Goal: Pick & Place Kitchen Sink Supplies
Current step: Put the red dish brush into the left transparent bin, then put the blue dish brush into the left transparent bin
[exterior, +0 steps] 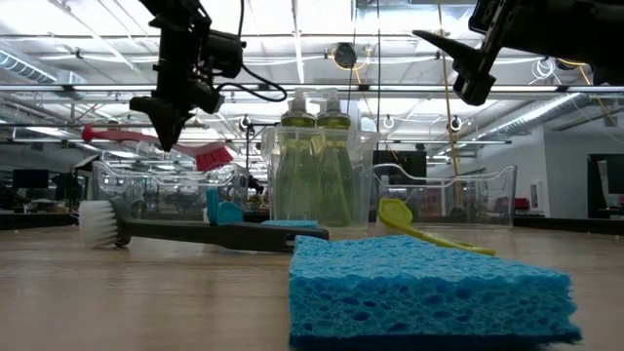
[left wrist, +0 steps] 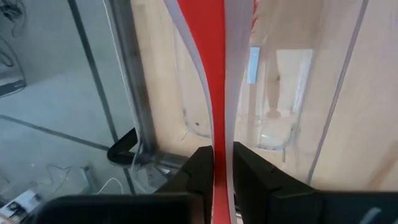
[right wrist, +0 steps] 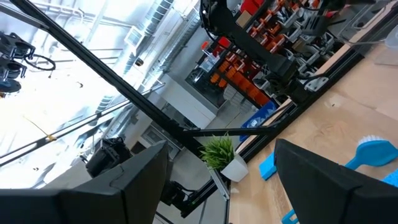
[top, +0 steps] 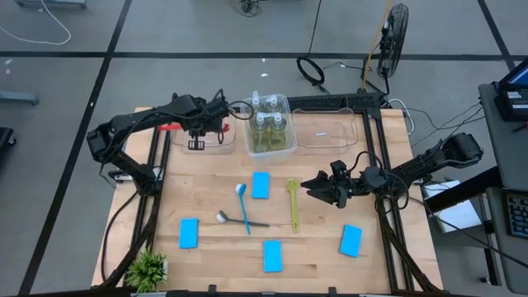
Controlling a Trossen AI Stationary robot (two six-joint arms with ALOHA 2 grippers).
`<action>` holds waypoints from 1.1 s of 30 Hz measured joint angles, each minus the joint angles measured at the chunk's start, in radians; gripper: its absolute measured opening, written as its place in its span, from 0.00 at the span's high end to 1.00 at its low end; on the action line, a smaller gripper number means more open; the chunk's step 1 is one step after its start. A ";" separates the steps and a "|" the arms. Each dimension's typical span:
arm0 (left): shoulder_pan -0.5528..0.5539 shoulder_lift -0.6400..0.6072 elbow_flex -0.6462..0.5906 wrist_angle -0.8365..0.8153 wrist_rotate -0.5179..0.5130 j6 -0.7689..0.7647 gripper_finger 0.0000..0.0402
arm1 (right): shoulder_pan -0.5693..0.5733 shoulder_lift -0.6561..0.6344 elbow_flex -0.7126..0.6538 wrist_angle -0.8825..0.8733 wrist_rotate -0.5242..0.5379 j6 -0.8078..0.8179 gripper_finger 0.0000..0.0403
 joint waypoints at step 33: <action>-0.119 -0.134 0.215 -0.224 0.177 -0.727 0.78 | 0.000 0.000 0.000 0.000 -0.005 0.000 0.31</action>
